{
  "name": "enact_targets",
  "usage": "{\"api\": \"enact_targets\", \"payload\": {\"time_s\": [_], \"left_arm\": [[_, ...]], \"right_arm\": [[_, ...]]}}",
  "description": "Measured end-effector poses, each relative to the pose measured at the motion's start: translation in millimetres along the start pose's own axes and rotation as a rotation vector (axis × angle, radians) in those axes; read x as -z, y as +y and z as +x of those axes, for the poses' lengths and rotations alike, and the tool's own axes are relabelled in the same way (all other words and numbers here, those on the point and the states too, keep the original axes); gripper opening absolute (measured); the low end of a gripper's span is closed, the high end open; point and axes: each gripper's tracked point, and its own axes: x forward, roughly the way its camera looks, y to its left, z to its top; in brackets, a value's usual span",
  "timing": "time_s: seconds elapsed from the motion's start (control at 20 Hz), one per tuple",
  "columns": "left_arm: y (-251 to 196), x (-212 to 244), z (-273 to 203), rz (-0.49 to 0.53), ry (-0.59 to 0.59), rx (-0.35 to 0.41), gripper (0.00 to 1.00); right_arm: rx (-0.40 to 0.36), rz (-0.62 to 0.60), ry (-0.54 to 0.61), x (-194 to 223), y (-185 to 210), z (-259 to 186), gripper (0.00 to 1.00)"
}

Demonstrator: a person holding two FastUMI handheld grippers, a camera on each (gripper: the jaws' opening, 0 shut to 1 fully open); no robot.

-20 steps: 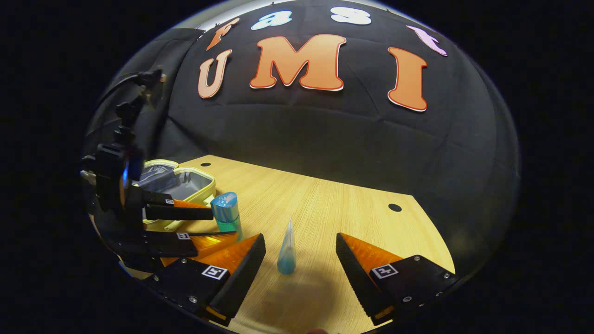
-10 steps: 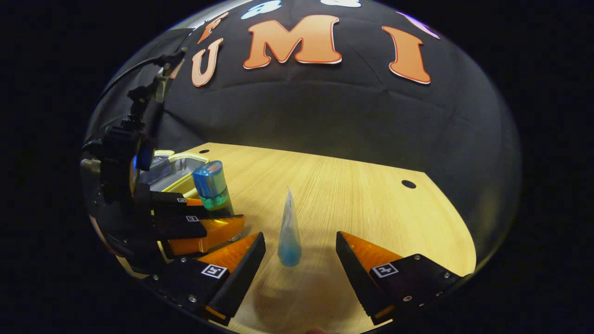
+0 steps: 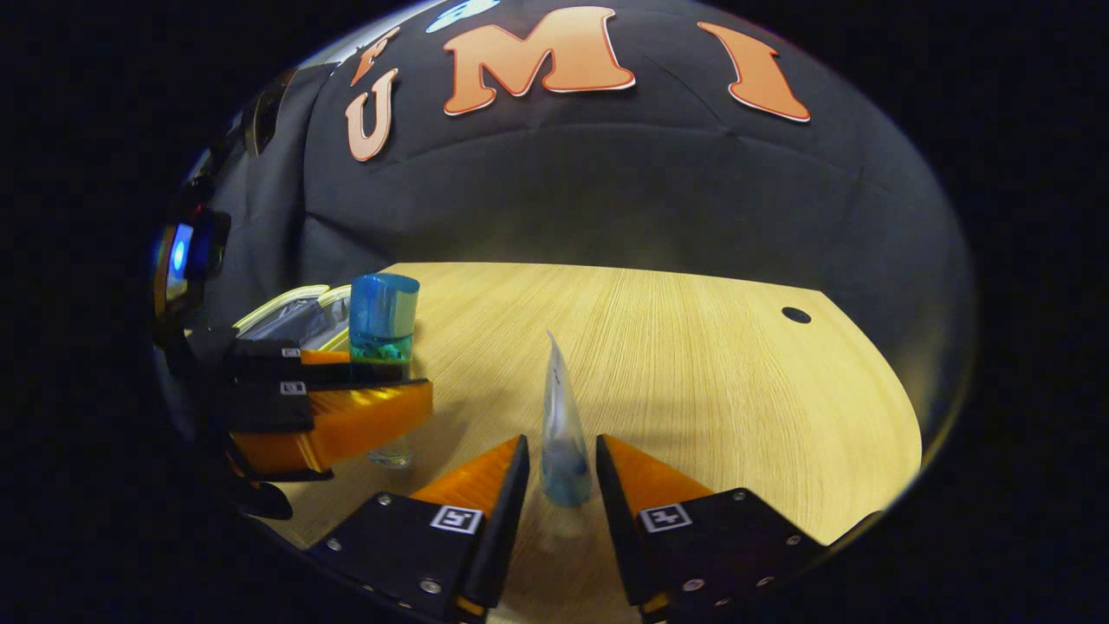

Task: First open the suitcase, pack the skin care products into it, and then close the suitcase.

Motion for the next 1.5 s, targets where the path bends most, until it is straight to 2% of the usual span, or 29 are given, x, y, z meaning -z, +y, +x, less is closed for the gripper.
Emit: {"api": "enact_targets", "payload": {"time_s": [0.1,0.25,0.3,0.35,0.6,1.0,1.25,1.5], "left_arm": [[6.6,-14.9,-9.5,0.009,-0.02,-0.009,0.45],[16.9,-31.4,-22.7,0.018,-0.038,-0.021,0.46],[20.6,-37.8,-27.1,0.016,-0.044,-0.025,0.45],[24.2,-45.0,-31.0,0.017,-0.053,-0.029,0.46],[55.3,-76.3,-57.6,0.031,-0.091,-0.069,0.45],[130.2,-116.6,-107.2,0.038,-0.132,-0.146,0.45],[184.7,-113.8,-133.0,0.041,-0.107,-0.184,0.47],[231.4,-86.5,-147.5,0.028,-0.042,-0.211,0.45]], "right_arm": [[-0.012,0.022,0.019,-0.5,6.0,-0.8,0.37],[-0.034,0.053,0.033,-6.2,16.5,-7.0,0.34],[-0.037,0.053,0.033,-10.1,19.6,-9.8,0.29],[-0.038,0.051,0.031,-16.7,21.9,-12.6,0.34],[-0.04,0.039,-0.024,-57.7,36.1,-26.2,0.34],[-0.051,0.047,-0.074,-111.6,72.3,-43.6,0.33],[-0.087,0.044,-0.093,-134.2,113.1,-43.3,0.33],[-0.129,0.03,-0.061,-125.4,157.7,-37.5,0.34]]}}
